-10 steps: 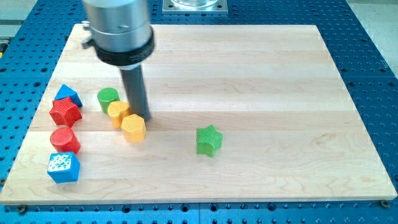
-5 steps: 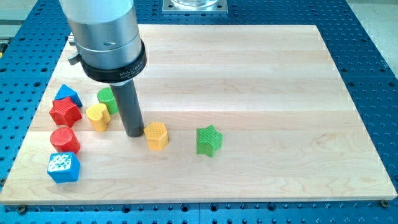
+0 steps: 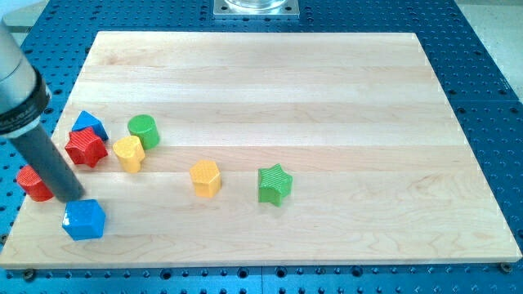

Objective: Move the yellow blocks bottom right to the green circle

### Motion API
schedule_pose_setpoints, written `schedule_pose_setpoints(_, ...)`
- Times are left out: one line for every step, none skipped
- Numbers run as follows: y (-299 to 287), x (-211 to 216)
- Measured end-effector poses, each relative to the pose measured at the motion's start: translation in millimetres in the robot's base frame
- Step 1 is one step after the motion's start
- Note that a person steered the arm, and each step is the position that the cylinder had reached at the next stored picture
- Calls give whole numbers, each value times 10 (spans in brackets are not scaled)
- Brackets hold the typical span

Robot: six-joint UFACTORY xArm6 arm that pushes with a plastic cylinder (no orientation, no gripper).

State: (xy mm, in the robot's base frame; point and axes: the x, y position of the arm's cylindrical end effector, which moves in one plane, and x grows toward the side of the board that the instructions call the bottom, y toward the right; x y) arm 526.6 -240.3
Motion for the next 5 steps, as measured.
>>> schedule_pose_setpoints(216,-274)
schedule_pose_setpoints(658,-358)
schedule_pose_setpoints(897,-298)
schedule_pose_setpoints(743,-368)
schedule_pose_setpoints(799,-586)
